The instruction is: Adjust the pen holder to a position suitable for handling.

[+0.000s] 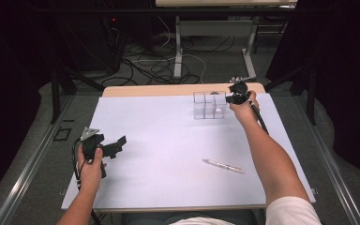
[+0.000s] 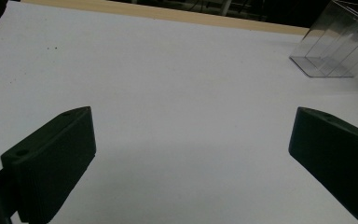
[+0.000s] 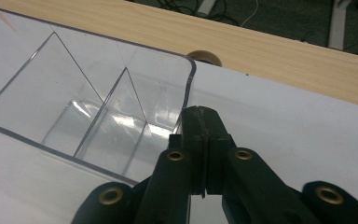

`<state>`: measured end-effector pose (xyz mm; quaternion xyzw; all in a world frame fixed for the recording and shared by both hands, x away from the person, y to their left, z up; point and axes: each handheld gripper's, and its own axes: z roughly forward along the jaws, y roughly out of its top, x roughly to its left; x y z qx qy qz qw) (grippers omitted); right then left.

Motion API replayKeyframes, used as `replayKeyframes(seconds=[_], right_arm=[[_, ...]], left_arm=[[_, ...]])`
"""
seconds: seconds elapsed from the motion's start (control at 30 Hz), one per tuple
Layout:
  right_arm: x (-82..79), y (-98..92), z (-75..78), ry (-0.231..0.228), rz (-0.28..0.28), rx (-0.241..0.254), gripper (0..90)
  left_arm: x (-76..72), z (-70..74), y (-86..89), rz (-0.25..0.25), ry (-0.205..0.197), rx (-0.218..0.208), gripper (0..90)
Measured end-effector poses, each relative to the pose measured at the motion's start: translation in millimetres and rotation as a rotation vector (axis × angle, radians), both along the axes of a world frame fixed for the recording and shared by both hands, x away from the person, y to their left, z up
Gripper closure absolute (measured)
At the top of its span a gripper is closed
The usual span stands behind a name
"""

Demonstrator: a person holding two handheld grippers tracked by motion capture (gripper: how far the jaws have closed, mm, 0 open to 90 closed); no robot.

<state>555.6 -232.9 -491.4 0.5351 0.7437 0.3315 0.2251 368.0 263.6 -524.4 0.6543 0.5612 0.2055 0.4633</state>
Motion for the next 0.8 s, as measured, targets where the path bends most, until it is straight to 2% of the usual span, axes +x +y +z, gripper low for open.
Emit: replayKeyframes(seconds=[0.27, 0.43, 0.67, 0.8], right_arm=[[0.2, 15.8, -2.2, -0.028, 0.039, 0.003, 90.0], [-1.7, 24.6, -3.6, -0.027, 0.044, 0.027, 90.0], [-5.5, 40.2, -7.9, 0.001, 0.076, 0.053, 90.0], [-5.8, 46.1, -9.4, -0.013, 0.090, 0.052, 90.0]], left_arm=[[0.3, 0.0, -0.4, -0.001, 0.000, -0.002, 0.4], [0.1, 0.0, -0.5, -0.001, 0.002, 0.000, 0.4], [-0.2, 0.9, -0.1, -0.003, 0.001, 0.000, 0.4], [0.0, 1.2, -0.2, -0.002, -0.003, -0.002, 0.4]])
